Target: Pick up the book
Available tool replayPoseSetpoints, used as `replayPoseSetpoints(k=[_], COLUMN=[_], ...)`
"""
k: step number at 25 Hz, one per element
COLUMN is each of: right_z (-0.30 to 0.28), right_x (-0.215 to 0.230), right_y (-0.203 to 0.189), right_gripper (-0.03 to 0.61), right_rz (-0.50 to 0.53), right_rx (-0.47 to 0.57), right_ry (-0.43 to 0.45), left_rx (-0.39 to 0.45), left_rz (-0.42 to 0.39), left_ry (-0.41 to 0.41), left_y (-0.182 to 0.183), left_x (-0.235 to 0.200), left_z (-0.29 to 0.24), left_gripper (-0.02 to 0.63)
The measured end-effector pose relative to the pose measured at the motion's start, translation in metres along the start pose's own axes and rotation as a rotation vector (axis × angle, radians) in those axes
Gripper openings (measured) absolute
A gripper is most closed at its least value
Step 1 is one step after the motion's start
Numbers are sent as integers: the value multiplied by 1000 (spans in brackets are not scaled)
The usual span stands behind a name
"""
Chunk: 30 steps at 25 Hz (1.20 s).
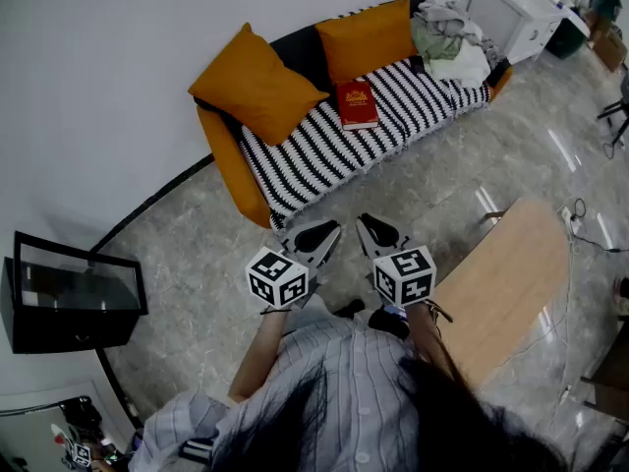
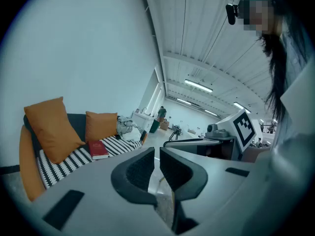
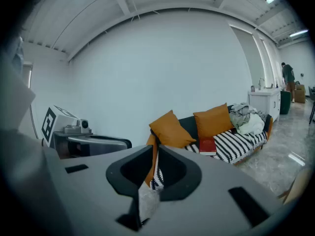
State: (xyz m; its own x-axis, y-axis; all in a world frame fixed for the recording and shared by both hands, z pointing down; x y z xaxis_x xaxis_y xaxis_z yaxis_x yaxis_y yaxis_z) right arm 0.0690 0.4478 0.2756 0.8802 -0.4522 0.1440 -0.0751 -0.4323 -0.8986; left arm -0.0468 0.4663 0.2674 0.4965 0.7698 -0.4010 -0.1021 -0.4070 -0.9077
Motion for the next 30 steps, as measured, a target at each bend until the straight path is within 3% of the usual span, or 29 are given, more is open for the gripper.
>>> replayPoseSetpoints(k=[23, 30], right_z=[30, 31], right_x=[2, 9], right_y=[-14, -21], right_gripper=[48, 48], right_rz=[-35, -7], right_rx=[29, 13], right_ry=[3, -36], left_rx=[-29, -46], left_rz=[3, 26], left_ry=[-15, -32], left_y=[-21, -29], left_x=[29, 28], left_z=[-5, -9], left_gripper=[23, 23])
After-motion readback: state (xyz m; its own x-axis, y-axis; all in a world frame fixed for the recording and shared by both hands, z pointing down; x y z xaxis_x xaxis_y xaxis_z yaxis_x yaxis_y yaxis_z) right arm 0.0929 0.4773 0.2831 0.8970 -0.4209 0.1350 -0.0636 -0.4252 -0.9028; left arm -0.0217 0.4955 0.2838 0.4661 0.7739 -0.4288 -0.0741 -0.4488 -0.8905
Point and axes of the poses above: the fingertips, and each gripper's own axes: z backward along the fingers, x to its right, y out of its top, the point moved 5 cm from there along z, backward along the fingers, and after that the axes turned 13 degrees about -y, right-handed, at the moved point
